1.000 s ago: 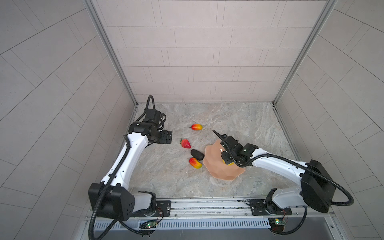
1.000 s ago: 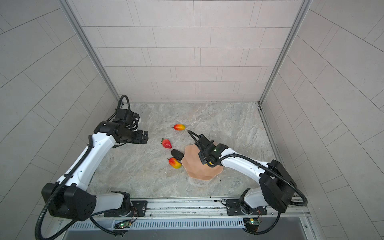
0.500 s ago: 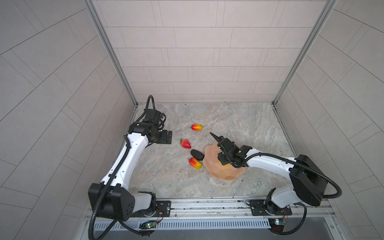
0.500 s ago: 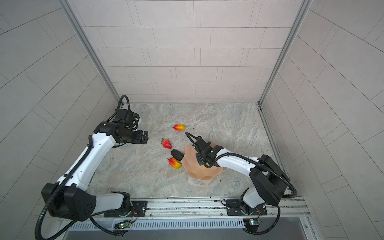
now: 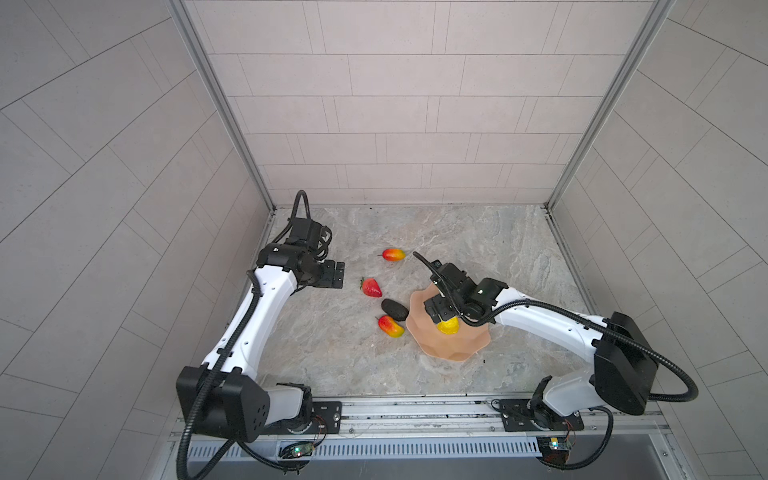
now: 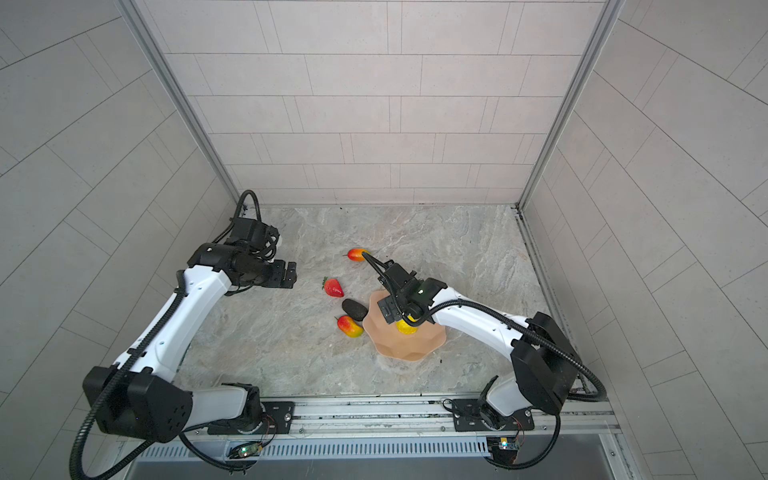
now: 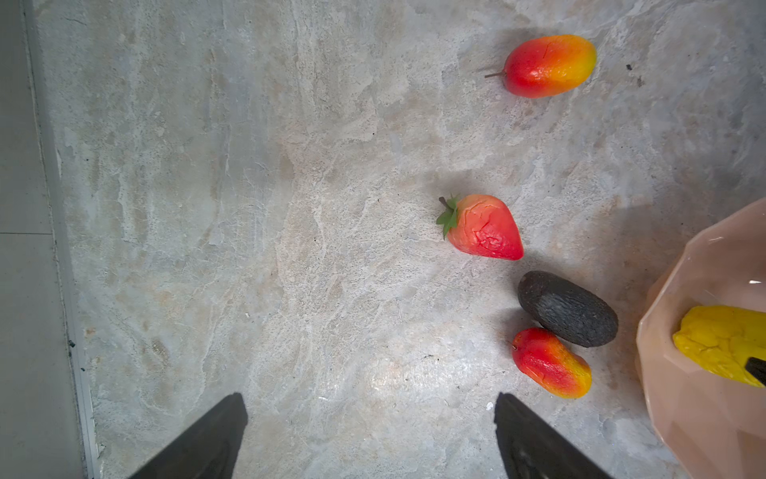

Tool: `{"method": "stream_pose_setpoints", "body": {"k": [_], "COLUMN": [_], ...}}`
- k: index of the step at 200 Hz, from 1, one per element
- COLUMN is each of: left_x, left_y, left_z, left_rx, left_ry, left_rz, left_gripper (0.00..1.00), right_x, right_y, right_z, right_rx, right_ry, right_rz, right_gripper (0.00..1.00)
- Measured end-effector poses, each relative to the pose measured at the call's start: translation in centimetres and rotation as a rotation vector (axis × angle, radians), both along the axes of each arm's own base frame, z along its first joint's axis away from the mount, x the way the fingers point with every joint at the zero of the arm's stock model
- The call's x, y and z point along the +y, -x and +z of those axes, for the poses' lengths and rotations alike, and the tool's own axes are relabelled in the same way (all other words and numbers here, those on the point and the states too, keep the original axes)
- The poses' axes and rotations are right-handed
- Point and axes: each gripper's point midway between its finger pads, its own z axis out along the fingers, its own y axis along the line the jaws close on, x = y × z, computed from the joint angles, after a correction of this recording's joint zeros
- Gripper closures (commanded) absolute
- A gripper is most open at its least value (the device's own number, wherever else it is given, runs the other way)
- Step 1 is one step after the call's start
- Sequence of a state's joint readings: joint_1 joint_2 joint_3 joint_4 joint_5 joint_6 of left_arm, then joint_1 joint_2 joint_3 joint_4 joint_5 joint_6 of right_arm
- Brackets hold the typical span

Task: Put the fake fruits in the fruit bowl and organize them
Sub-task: 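Carry the lemon over the pink bowl and release it inside, then grasp the red-yellow mango beside the avocado with the right gripper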

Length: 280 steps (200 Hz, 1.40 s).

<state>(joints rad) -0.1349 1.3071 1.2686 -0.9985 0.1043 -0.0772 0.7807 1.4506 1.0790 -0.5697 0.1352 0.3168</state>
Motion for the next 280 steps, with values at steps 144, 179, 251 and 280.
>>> {"method": "stream_pose_setpoints", "body": {"k": [144,179,251,280], "left_x": [0.5,0.6,0.7,0.7], "left_y": [0.0,0.0,0.0,0.0], "left_z": [0.1,0.2,0.2,0.2], "left_rx": [-0.008,-0.008,-0.008,-0.008], "left_ry": [-0.021,-0.021,-0.022,-0.022], "left_rz": [0.013,0.016,0.016,0.016], "left_gripper": [0.00,0.00,0.00,0.00], "right_x": [15.5,15.9,16.8,17.4], "right_y": [4.7,4.6,3.9,3.5], "right_z": [-4.7,-6.6,-9.5,-8.8], "right_rx": [0.099,0.126,0.159,0.145], "right_ry": [0.062,0.070,0.109,0.097], "right_rz": [0.404,0.392,0.367,0.368], "right_gripper": [0.44,0.49,0.70,0.87]}}
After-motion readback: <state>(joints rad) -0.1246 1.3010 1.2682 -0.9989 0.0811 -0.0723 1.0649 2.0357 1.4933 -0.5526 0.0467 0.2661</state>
